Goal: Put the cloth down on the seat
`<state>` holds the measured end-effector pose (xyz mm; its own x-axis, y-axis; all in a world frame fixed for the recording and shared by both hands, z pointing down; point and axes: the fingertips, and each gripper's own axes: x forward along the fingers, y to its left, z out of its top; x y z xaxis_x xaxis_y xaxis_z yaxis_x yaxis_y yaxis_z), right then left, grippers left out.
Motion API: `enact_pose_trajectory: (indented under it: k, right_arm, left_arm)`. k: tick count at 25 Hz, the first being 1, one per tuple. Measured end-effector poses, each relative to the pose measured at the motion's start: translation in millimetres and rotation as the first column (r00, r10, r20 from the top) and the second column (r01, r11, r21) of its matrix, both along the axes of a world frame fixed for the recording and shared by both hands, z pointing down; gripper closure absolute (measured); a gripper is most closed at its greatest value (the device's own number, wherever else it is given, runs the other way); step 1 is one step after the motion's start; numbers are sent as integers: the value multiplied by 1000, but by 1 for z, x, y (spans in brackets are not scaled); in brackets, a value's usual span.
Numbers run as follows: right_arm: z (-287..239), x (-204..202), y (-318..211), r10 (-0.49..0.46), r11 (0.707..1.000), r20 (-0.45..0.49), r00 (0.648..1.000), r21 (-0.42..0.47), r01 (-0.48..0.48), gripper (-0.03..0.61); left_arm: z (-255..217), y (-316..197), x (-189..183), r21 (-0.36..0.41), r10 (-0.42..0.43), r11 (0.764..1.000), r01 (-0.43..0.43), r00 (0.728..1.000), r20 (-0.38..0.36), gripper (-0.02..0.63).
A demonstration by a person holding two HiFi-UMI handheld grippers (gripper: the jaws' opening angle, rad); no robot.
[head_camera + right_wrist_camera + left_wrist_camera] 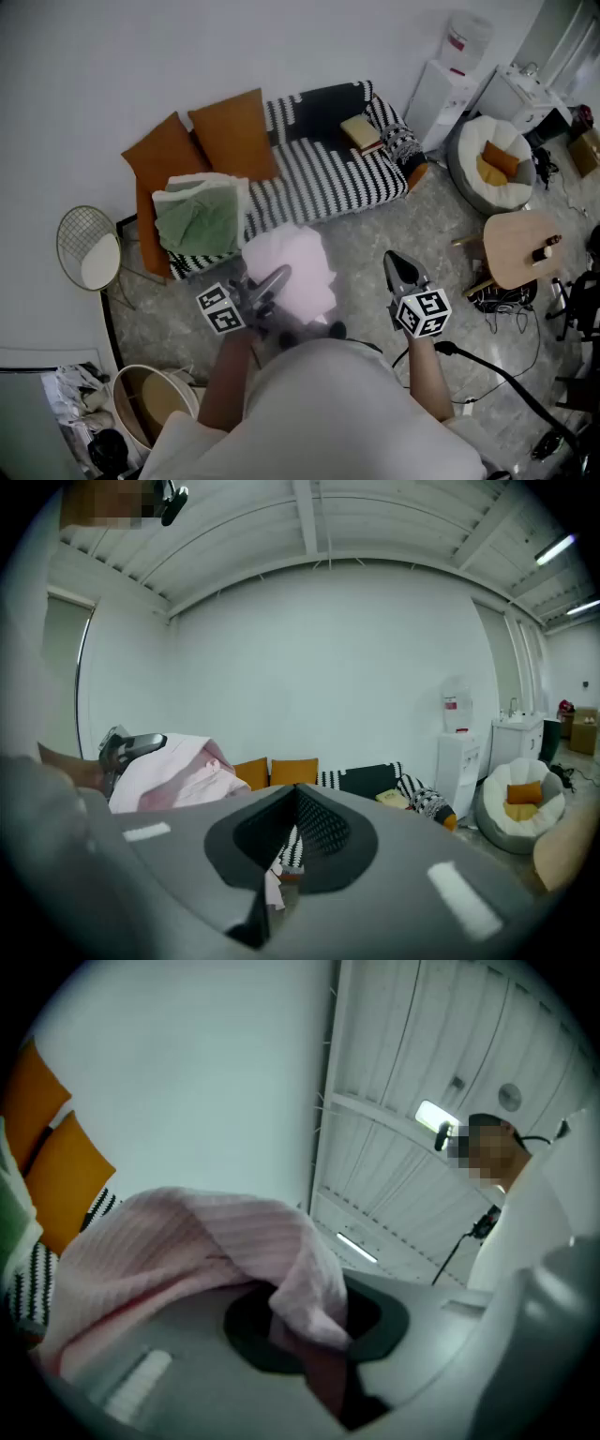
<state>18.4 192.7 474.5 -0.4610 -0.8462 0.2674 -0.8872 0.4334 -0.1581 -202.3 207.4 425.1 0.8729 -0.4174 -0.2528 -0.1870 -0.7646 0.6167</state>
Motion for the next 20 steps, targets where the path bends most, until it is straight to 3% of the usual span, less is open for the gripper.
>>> enact_pose_trajectory:
  k: [20]
  right_arm:
    - [-2,20,-3,-25,1000,9,1000,16,25,575]
  left_arm:
    - [0,7,21,4,-20,1000,20,1000,21,565]
